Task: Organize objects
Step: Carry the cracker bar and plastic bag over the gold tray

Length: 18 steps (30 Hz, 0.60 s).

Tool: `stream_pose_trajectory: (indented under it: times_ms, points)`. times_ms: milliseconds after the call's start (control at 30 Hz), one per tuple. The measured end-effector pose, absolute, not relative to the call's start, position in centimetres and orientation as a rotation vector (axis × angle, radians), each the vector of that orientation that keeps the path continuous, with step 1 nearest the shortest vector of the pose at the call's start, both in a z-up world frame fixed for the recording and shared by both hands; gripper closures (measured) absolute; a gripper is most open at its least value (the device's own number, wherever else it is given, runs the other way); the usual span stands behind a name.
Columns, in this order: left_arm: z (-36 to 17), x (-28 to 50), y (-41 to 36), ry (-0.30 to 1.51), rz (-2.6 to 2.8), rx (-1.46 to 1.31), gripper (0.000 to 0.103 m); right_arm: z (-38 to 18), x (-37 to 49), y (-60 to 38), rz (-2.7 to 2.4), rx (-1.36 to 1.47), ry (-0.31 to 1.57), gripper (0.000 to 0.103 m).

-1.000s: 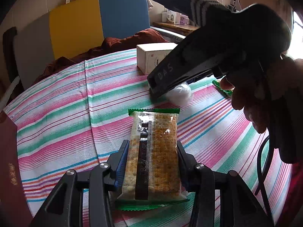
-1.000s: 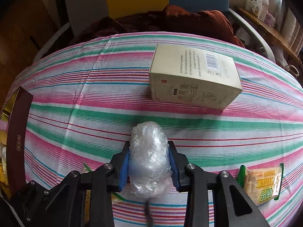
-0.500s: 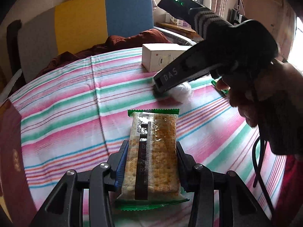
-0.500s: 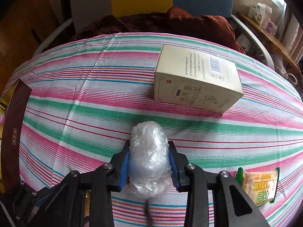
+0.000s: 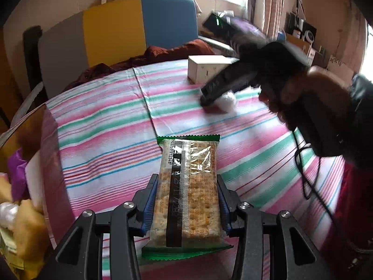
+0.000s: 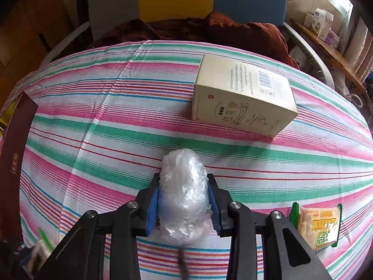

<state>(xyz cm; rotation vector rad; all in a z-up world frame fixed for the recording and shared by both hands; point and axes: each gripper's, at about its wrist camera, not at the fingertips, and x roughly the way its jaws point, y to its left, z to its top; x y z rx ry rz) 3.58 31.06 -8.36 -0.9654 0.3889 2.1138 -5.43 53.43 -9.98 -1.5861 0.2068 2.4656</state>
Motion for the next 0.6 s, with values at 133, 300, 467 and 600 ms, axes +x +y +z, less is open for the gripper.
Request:
stream_pose_trajectory:
  times_ms: [133, 300, 467, 600]
  points:
    - [-6.2, 4.1, 29.7, 0.335, 2.123, -0.926, 0.057, -9.9, -5.4, 52.8, 2.449, -1.586, 0.165, 0.067]
    - [-4.0, 4.5, 27.7, 0.310, 2.139, -0.864, 0.057, -10.0, -5.2, 52.0, 2.414, -1.586, 0.166, 0.066]
    - [-2.4, 3.4, 24.8, 0.248, 2.199, -0.854, 0.057, -9.9, -5.1, 50.9, 2.374, -1.579, 0.129, 0.067]
    - [-1.0, 2.3, 21.7, 0.184, 2.275, -0.842, 0.057, -9.9, -5.1, 50.4, 2.340, -1.582, 0.168, 0.066]
